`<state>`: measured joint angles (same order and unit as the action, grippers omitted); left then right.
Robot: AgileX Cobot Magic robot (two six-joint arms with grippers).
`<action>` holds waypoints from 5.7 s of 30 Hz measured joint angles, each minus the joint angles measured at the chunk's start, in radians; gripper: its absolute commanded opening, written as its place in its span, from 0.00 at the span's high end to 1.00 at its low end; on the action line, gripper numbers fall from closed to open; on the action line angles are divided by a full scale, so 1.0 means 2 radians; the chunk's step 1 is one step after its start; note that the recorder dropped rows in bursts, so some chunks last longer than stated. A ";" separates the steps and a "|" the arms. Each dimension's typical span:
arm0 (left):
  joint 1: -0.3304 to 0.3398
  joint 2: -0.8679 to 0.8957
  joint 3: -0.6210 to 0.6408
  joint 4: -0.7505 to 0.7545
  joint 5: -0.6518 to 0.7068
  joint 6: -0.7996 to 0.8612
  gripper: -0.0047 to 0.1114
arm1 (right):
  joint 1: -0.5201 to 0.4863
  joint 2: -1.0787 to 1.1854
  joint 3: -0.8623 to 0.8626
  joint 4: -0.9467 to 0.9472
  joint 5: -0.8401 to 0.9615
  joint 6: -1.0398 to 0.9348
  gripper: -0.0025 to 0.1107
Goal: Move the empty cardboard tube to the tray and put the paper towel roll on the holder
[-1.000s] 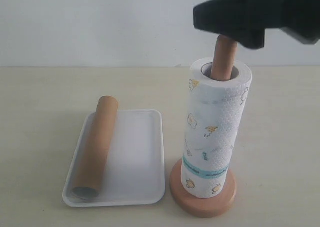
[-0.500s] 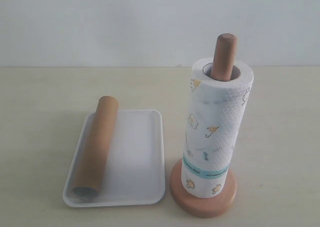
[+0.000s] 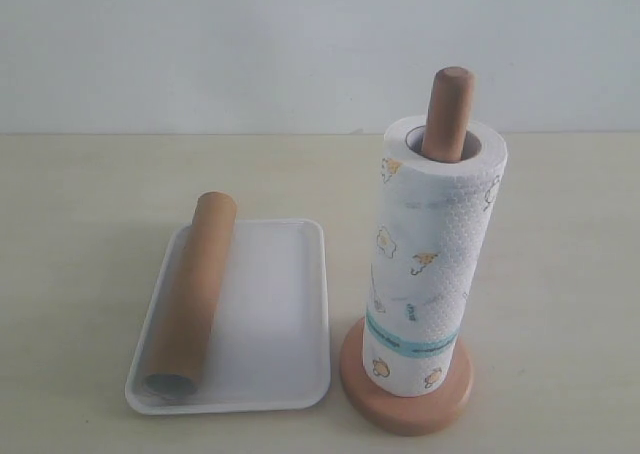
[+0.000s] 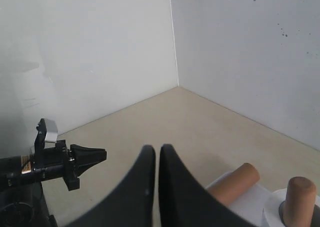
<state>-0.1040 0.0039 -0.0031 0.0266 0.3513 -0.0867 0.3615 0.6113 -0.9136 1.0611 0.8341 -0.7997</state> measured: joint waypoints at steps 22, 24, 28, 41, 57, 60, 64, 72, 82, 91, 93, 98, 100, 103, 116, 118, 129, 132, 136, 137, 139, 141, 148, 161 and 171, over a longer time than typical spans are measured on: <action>0.000 0.000 0.000 0.000 0.000 0.000 0.92 | 0.000 0.000 0.000 0.001 0.000 0.012 0.95; 0.000 0.000 0.000 0.000 0.000 0.000 0.92 | 0.000 0.000 0.000 -0.008 0.000 0.014 0.95; 0.000 0.000 0.000 0.000 0.000 0.000 0.92 | 0.000 0.000 0.017 -0.079 -0.021 0.073 0.95; 0.000 0.000 0.000 0.000 0.000 0.000 0.92 | 0.000 -0.108 0.296 -0.375 -0.412 0.479 0.95; 0.000 0.000 0.000 0.000 0.000 0.000 0.92 | -0.031 -0.229 0.454 -0.338 -0.560 0.395 0.95; 0.000 0.000 0.000 0.000 0.000 0.000 0.92 | -0.054 -0.239 0.454 -0.340 -0.531 0.389 0.95; 0.000 0.000 0.000 0.000 0.000 0.000 0.92 | -0.087 -0.255 0.455 -0.340 -0.496 0.387 0.95; 0.000 0.000 0.000 0.000 0.000 0.000 0.92 | -0.142 -0.300 0.457 -0.342 -0.421 0.369 0.95; 0.000 0.000 0.000 0.000 0.000 0.000 0.92 | -0.146 -0.303 0.457 -0.385 -0.307 0.315 0.95; 0.000 0.000 0.000 0.000 0.000 0.000 0.92 | -0.146 -0.303 0.457 -0.404 -0.255 0.314 0.95; 0.000 0.000 0.000 0.000 0.000 0.000 0.92 | -0.146 -0.303 0.457 -0.404 -0.249 0.316 0.95; 0.000 0.000 0.000 0.000 0.000 0.000 0.92 | -0.146 -0.303 0.457 -0.404 -0.221 0.319 0.95; 0.000 0.000 0.000 0.000 0.000 0.000 0.92 | -0.146 -0.303 0.457 -0.404 -0.218 0.320 0.95; 0.000 0.000 0.000 0.000 0.000 0.000 0.92 | -0.146 -0.303 0.457 -0.404 -0.215 0.320 0.95; 0.000 0.000 0.000 0.000 0.000 0.000 0.92 | -0.174 -0.303 0.457 -0.395 -0.215 0.322 0.95; 0.000 0.000 0.000 0.000 0.000 0.000 0.92 | -0.174 -0.303 0.457 -0.394 -0.215 0.322 0.95; 0.000 0.000 0.000 0.000 0.000 0.000 0.92 | -0.174 -0.303 0.457 -0.393 -0.215 0.322 0.95; 0.000 0.000 0.000 0.000 0.000 0.000 0.92 | -0.174 -0.303 0.457 -0.393 -0.215 0.322 0.95; 0.000 0.000 0.000 0.000 0.000 0.000 0.92 | -0.174 -0.303 0.457 -0.393 -0.215 0.323 0.95; 0.000 0.000 0.000 0.000 0.000 0.000 0.92 | -0.174 -0.303 0.457 -0.393 -0.215 0.323 0.95; 0.000 0.000 0.000 0.000 0.000 0.000 0.92 | -0.174 -0.303 0.457 -0.393 -0.215 0.323 0.95; 0.000 0.000 0.000 0.000 0.000 0.000 0.92 | -0.174 -0.303 0.457 -0.393 -0.215 0.323 0.95; 0.000 0.000 0.000 0.000 0.000 0.000 0.92 | -0.174 -0.303 0.457 -0.393 -0.215 0.323 0.95; 0.000 0.000 0.000 0.000 0.000 0.000 0.92 | -0.174 -0.303 0.457 -0.393 -0.215 0.323 0.95; 0.000 0.000 0.000 0.000 0.000 0.000 0.92 | -0.174 -0.303 0.457 -0.393 -0.215 0.323 0.95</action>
